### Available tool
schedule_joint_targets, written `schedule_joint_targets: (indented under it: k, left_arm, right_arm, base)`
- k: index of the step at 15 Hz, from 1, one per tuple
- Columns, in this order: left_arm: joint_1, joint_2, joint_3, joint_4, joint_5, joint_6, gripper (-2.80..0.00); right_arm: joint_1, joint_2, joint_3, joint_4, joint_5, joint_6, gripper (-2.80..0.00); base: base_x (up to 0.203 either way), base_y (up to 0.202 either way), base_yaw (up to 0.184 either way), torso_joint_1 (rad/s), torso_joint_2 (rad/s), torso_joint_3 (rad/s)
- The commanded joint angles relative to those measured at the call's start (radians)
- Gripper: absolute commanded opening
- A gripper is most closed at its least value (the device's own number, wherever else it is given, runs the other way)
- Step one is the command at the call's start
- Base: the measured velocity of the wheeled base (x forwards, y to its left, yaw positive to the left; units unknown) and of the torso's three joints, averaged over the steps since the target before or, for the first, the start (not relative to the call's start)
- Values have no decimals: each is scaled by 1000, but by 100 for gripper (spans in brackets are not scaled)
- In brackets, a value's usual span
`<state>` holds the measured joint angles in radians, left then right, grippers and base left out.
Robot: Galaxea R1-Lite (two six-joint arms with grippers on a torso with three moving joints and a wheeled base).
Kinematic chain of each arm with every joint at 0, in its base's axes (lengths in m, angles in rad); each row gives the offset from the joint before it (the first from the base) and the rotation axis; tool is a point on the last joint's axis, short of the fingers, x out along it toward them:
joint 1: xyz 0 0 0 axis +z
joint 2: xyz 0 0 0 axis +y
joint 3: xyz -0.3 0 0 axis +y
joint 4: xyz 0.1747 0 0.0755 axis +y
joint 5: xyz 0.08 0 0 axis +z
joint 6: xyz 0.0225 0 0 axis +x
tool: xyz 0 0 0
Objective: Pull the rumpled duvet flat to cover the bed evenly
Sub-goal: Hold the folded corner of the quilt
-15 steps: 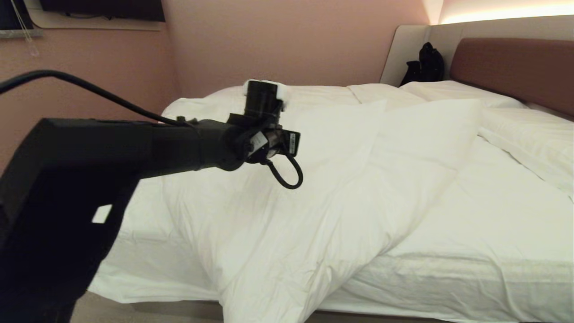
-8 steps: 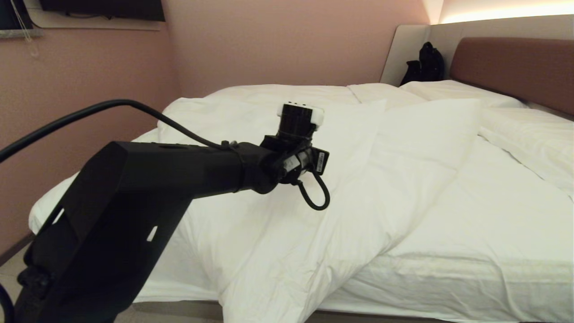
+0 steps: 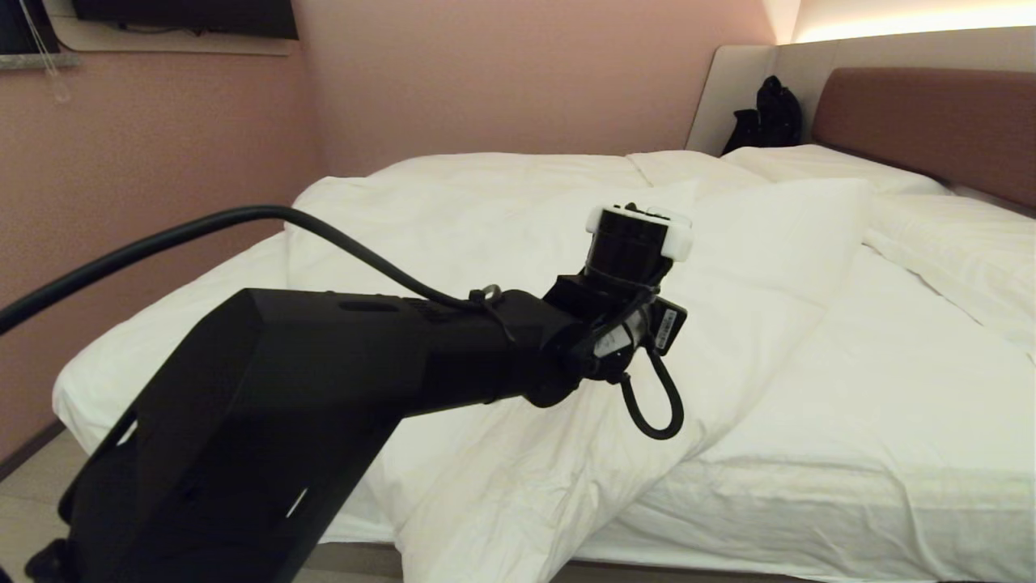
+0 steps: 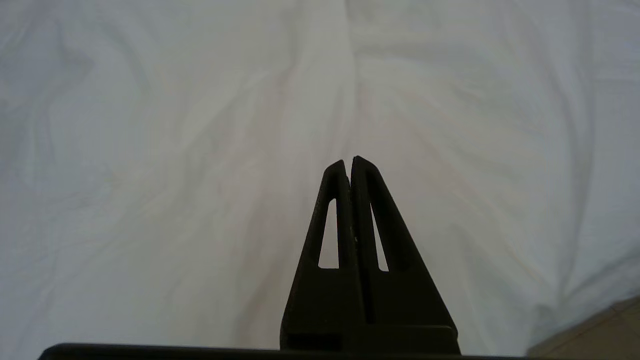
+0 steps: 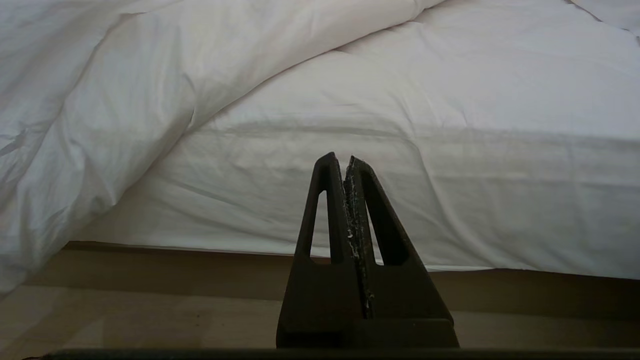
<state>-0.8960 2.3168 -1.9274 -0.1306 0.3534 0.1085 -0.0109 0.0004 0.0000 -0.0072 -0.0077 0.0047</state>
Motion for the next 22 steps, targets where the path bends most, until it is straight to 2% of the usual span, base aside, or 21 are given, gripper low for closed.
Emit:
schedule_joint_targets:
  k: [1,8,9,12,17,19,22]
  left_arm:
    - [-34,0,17,-2,3,0,-280]
    - [-49,21,62,-31,18,3,-280]
    - [-49,30,64,-39,27,3,0]
    - [-49,50,62,-69,39,5,0]
    - [-67,79,61,-77,165,21,0]
    - [-72,103,56,-84,232,53,0]
    - [-75,126,58,-130,266,109,0]
  right_arm:
    - [0,0,0,0,0,0,-280]
    - [0,0,0,0,0,0,-280]
    - [0,0,0,0,0,0,-280]
    - [0,0,0,0,0,0,-280]
    - [0,0,0,0,0,0,-280]
    - [0,0,0,0,0,0,-280]
    - [0,0,0,0,0,0,-280]
  base:
    - [0,0,0,0,0,0]
    - [0,0,0,0,0,0]
    - [0,0,0,0,0,0]
    - [0,0,0,0,0,0]
    - [0,0,0,0,0,0]
    - [0,0,0,0,0,0]
    - [0,0,0,0,0,0]
